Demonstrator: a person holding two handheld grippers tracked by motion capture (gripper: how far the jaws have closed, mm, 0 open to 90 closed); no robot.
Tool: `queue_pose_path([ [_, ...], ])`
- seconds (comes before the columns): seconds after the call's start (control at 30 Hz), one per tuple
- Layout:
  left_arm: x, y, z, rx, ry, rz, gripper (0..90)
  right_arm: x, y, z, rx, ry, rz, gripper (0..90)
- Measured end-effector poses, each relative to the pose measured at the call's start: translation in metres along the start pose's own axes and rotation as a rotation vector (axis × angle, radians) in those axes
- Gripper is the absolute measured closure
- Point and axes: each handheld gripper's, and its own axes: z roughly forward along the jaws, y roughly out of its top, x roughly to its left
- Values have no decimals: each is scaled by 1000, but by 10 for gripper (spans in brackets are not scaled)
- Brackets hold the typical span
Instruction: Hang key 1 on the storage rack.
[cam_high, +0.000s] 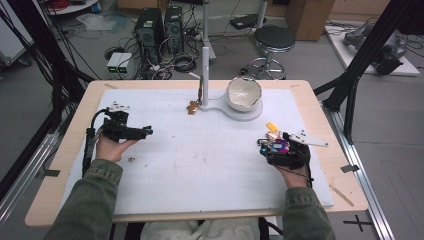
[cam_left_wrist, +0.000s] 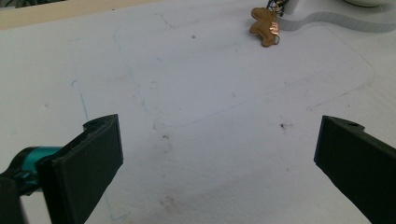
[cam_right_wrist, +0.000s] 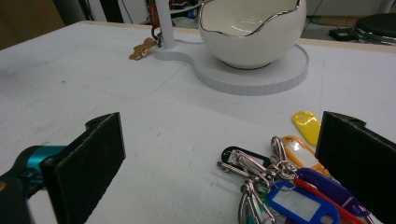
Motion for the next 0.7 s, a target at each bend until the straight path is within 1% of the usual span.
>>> queue_pose_path([
  [0.07, 2, -4, -3, -12, 7, 0, 17, 0, 0, 0, 2, 0, 2, 7],
  [0.17, 2, -11, -10, -41, 32, 12, 17, 0, 0, 0, 4, -1, 3, 7],
  [0.27, 2, -17, -19, -80, 29, 22, 17, 0, 0, 0, 3, -2, 3, 7],
  [0.37, 3, -24, -26, -113, 36, 17, 17, 0, 0, 0, 4, -2, 4, 7],
  [0.5, 9, -32, -29, -133, 43, 4, 17, 1, -1, 0, 13, 5, 9, 7],
  [0.6, 14, -38, -28, -128, 53, -17, 17, 1, -1, 1, 16, 8, 8, 7],
  [0.67, 16, -42, -29, -118, 60, -20, 17, 1, -1, 1, 20, 9, 8, 7],
  [0.7, 16, -43, -29, -116, 63, -24, 17, 1, -1, 1, 31, 13, 16, 7],
])
